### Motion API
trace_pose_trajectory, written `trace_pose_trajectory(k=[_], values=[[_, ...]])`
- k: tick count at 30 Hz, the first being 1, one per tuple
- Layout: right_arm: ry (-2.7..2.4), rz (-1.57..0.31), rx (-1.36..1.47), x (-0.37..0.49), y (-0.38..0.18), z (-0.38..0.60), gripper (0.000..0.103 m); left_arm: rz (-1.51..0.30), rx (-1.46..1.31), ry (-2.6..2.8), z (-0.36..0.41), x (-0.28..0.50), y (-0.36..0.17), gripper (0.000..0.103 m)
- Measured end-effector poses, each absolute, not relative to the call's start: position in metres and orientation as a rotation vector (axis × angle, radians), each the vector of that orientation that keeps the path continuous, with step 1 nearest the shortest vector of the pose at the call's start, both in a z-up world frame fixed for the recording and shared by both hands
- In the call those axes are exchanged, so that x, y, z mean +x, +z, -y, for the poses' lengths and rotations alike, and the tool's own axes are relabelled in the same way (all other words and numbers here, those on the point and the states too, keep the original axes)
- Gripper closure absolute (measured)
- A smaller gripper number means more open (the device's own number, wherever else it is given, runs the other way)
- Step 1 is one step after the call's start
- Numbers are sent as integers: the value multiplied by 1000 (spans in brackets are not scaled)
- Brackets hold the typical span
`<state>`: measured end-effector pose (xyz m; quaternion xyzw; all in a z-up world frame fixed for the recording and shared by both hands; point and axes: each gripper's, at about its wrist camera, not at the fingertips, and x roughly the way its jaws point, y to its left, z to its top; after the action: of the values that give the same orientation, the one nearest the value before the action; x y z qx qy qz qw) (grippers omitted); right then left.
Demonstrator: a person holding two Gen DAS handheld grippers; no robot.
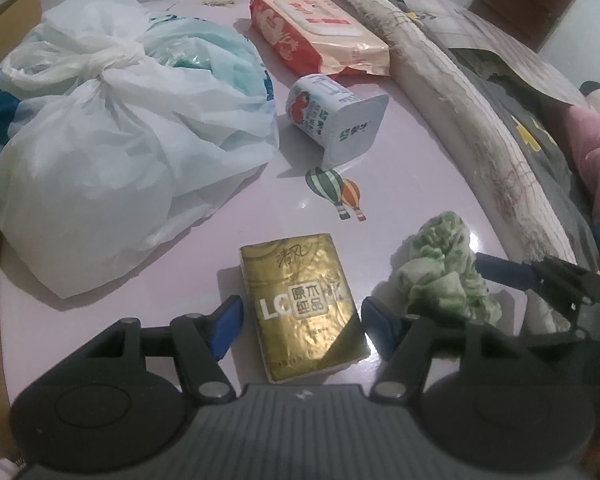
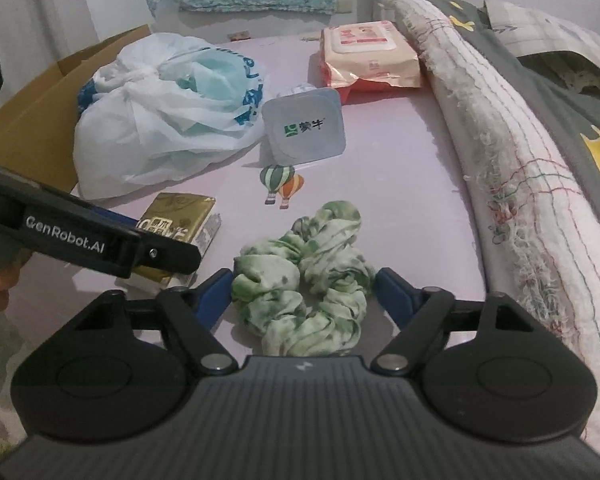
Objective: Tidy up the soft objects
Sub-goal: 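Grasp the gold box with the left tool while the right tool grasps the green scrunchie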
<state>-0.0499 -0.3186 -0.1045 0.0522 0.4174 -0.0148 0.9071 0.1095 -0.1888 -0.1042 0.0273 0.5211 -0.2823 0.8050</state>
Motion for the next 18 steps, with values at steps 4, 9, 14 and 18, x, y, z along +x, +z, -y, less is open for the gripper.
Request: trace_pose_trajectory(k=[4,9,14,18], values=[[-66,-848,157,-49,-103,327,62,-1092,66,-614,189,107,-103,44],[-75,-828,248,-57,-101,337,70,-1057,51,-644,188,99,-96,45],[-88,-795,327,-69,-96,342,71,-1010,64,-650,189,88,-84,45],[-85,-766,356,-76,-87,342,71,-968,74,-652,188,79,-73,45]])
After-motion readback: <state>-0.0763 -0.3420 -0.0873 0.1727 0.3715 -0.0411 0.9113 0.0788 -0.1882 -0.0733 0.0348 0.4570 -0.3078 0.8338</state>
